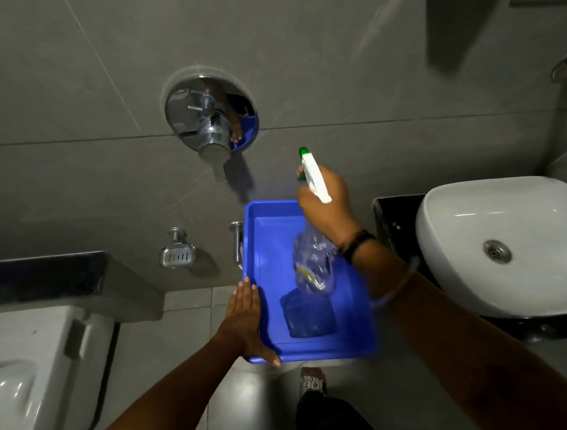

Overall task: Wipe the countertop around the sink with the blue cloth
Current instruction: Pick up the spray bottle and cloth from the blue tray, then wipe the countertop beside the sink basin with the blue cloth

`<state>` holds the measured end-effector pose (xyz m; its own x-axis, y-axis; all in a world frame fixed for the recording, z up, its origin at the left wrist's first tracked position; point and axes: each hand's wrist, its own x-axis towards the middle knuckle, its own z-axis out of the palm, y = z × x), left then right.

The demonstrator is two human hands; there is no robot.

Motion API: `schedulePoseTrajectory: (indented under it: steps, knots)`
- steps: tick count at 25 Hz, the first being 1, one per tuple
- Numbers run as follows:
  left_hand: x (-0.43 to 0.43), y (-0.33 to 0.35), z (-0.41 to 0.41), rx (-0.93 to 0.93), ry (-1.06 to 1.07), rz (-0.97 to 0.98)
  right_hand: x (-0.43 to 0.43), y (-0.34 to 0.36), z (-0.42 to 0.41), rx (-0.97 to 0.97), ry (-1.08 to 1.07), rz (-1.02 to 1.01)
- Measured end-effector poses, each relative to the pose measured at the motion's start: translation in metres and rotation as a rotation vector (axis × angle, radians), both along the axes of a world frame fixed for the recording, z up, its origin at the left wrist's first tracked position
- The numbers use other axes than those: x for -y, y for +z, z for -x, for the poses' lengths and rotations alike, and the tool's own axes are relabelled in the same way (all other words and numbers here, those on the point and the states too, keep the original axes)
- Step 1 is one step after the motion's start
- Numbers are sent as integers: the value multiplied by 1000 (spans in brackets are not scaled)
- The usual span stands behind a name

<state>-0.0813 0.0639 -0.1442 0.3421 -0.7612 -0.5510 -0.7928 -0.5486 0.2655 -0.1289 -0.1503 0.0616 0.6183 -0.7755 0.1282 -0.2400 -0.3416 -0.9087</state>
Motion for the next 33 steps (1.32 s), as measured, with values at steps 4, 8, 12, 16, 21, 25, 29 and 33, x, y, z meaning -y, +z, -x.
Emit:
schedulePoseTrajectory:
  steps: [4,8,12,16,21,25,29,33]
  knots:
    - [1,-4,0,-10,2,11,22,-40,-40,79,-78,-62]
    - [3,-6,0,10,4,53,36,-69,-55,74,-62,-110]
    - [19,2,14,-20,213,330,42,-94,-28,-110,40,-138]
    - [62,-1,43,-456,976,340,20,-171,65,-627,56,-113]
    - [81,-17,64,-659,1353,281,-9,-217,109,-836,57,-550]
    - [78,-5,69,-903,1368,232,-6,-207,106,-773,93,-676]
    - [74,23,80,-1247,1238,351,2,-176,138,-546,69,-859]
    - [80,41,105,-1458,1119,367,-5,-148,186,-369,32,-860]
